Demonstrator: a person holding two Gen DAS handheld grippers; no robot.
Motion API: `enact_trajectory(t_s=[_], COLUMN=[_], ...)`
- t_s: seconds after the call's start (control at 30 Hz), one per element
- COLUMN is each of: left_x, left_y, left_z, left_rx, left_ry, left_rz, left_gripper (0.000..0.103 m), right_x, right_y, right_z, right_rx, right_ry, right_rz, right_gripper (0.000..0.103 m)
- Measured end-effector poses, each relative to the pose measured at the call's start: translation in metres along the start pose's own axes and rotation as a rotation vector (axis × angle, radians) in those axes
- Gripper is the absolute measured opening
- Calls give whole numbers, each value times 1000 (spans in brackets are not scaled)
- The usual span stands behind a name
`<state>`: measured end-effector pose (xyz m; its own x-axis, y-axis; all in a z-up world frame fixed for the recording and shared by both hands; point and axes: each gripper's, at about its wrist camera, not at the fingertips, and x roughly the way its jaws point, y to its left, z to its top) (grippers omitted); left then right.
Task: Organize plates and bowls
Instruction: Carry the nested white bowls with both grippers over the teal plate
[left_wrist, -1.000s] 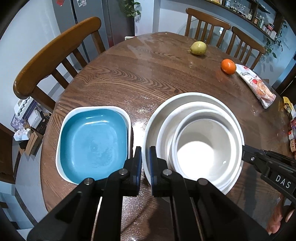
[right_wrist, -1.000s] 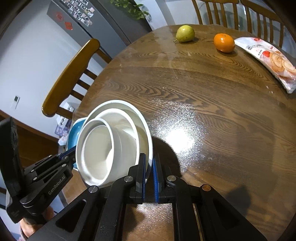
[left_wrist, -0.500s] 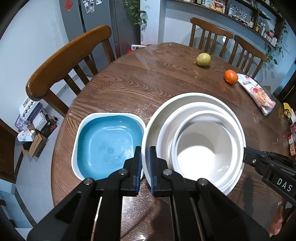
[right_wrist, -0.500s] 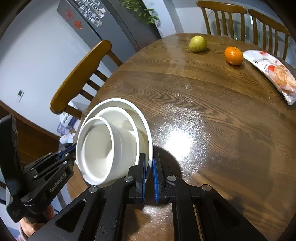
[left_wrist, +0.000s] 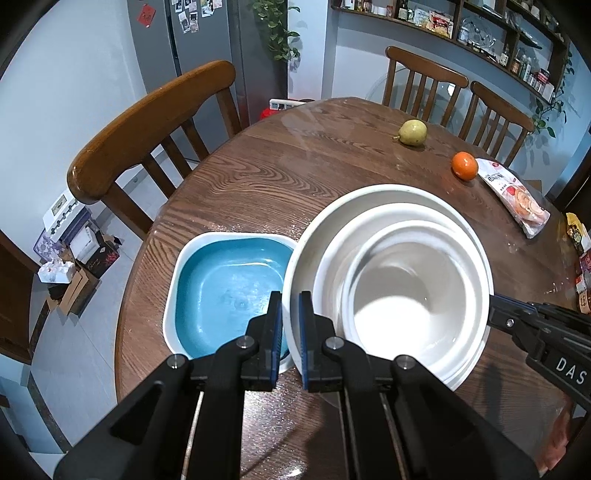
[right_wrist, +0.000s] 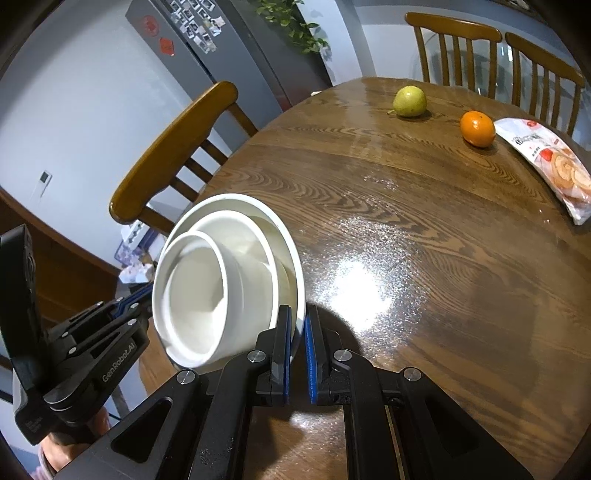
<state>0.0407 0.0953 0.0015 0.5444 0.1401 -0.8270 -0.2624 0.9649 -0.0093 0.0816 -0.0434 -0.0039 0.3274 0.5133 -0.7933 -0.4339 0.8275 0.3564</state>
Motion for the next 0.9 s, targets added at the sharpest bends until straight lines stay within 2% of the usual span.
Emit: enact_trajectory(t_s=[0.9], left_x=[0], left_y=[43], left_z=[0], left_rx=[-58], left_ry=[-7], left_rz=[29], left_gripper=[4], right_x=[16], right_y=[39], right_z=[6], right_rx=[-60], right_ry=[21], right_rz=[9], right_gripper=[11])
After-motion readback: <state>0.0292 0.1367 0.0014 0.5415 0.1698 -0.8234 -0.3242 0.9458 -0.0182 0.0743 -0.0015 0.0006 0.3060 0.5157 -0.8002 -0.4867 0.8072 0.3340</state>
